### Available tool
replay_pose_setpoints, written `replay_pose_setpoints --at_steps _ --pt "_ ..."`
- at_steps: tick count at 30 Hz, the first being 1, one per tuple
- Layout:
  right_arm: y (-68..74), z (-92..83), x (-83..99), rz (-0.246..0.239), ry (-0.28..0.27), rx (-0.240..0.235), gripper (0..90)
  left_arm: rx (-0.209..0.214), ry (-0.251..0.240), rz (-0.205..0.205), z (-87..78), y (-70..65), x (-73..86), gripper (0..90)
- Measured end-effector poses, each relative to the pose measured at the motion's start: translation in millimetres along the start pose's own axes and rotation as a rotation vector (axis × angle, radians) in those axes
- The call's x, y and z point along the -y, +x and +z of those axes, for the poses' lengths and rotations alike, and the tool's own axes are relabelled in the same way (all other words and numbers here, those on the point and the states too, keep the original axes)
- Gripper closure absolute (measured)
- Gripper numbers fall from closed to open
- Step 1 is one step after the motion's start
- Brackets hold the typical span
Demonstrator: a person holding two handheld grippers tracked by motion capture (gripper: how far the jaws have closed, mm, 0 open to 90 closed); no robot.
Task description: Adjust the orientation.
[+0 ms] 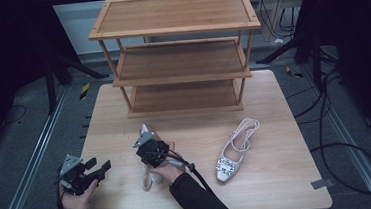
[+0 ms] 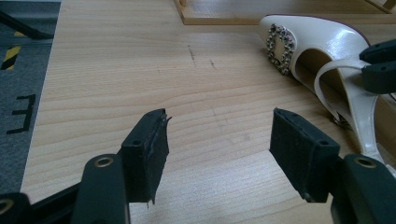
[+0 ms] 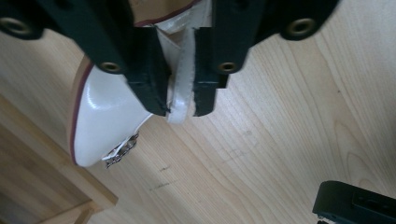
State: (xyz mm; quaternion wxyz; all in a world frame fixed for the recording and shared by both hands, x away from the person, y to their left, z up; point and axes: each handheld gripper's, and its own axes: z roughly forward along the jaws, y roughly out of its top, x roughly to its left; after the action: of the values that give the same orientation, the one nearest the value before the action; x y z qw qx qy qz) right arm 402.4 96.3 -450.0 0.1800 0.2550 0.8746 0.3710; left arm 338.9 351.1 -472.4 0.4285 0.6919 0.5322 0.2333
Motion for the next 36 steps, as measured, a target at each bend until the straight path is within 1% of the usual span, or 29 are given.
replay_pose_setpoints --at_steps 1,2,3,6,7,8,9,11,12,13,14,16,17,18,19,21,22,23,25,28,30,31,32,34,35,36 --pt "-0.9 -1.3 -0.2 0.021 0.001 -0.008 80.3 0.000 0.001 -0.003 0.4 0.1 0.1 35.8" --pt "-2.1 -3.2 -0.2 0.031 0.000 -0.016 81.5 0.000 0.002 -0.003 0.5 0.1 0.2 35.9" --pt "-3.0 -5.8 0.0 0.035 -0.001 -0.020 81.8 0.000 0.002 -0.003 0.4 -0.1 0.2 35.9" --pt "-7.4 -15.9 2.6 0.048 -0.025 -0.022 82.1 0.000 0.000 -0.001 0.2 -0.3 -0.1 35.8" --pt "-13.6 -26.1 9.1 0.069 -0.047 -0.024 82.1 -0.001 0.001 -0.001 0.1 -0.4 0.0 35.8" --pt "-16.1 -29.6 12.5 0.075 -0.050 -0.024 82.2 -0.001 0.001 -0.001 0.1 -0.4 0.0 35.8" --pt "-16.1 -29.6 12.5 0.075 -0.050 -0.024 82.2 -0.001 0.001 -0.001 0.1 -0.4 0.0 35.8" --pt "-22.5 -38.7 23.6 0.102 -0.059 -0.017 82.2 -0.002 0.003 -0.003 0.6 -0.5 0.0 35.8" --pt "-29.6 -49.4 37.5 0.121 -0.067 0.008 82.2 -0.002 0.004 -0.001 0.7 -0.8 0.1 35.8" --pt "-32.0 -52.9 42.3 0.131 -0.070 0.015 82.3 -0.002 0.003 0.003 0.7 -0.9 0.0 35.8" --pt "-32.0 -52.9 42.3 0.131 -0.070 0.015 82.3 -0.002 0.003 0.003 0.7 -0.9 0.0 35.8" --pt "-40.3 -63.8 56.4 0.157 -0.095 0.018 82.2 -0.002 0.003 0.004 0.7 -1.2 0.0 35.8" --pt "-45.6 -70.7 65.4 0.181 -0.105 0.024 82.2 -0.001 0.005 0.002 1.1 -1.4 0.1 35.8" --pt "-47.9 -73.7 69.3 0.186 -0.108 0.035 82.3 -0.001 0.006 0.002 1.1 -1.6 0.1 35.9" --pt "-47.9 -73.7 69.3 0.186 -0.108 0.035 82.3 -0.001 0.006 0.002 1.1 -1.6 0.1 35.9" --pt "-52.5 -79.6 76.3 0.191 -0.107 0.061 82.3 -0.003 0.002 0.003 0.7 -2.2 0.0 35.8" --pt "-57.1 -83.0 82.2 0.200 -0.100 0.079 82.3 -0.002 0.003 0.003 0.7 -2.1 0.0 35.8" --pt "-57.1 -83.0 82.2 0.200 -0.100 0.079 82.3 -0.002 0.003 0.003 0.7 -2.1 0.0 35.8" --pt "-62.6 -85.1 88.0 0.218 -0.087 0.101 82.2 -0.001 0.005 0.002 1.1 -2.0 0.1 35.8" --pt "-71.3 -83.8 97.3 0.243 -0.055 0.134 82.3 0.000 0.004 0.002 1.2 -2.2 0.1 35.9" --pt "-76.4 -80.1 102.1 0.261 -0.040 0.143 83.1 0.000 0.005 0.002 1.5 -2.3 0.1 35.9" --pt "-78.9 -78.4 103.6 0.273 -0.044 0.126 83.1 0.001 0.006 0.002 1.5 -2.4 0.1 35.9" --pt "-80.1 -77.5 103.8 0.284 -0.048 0.124 82.0 0.001 0.006 0.003 1.5 -2.5 0.1 35.9" --pt "-80.3 -79.7 101.7 0.284 -0.059 0.139 79.3 0.002 0.003 0.004 1.1 -2.7 0.1 35.9" --pt "-79.2 -86.8 98.8 0.279 -0.083 0.144 74.2 0.002 0.002 0.004 1.0 -2.5 0.1 35.8" --pt "-79.2 -86.8 98.8 0.279 -0.083 0.144 74.2 0.001 0.002 0.003 0.9 -2.4 0.1 35.8"
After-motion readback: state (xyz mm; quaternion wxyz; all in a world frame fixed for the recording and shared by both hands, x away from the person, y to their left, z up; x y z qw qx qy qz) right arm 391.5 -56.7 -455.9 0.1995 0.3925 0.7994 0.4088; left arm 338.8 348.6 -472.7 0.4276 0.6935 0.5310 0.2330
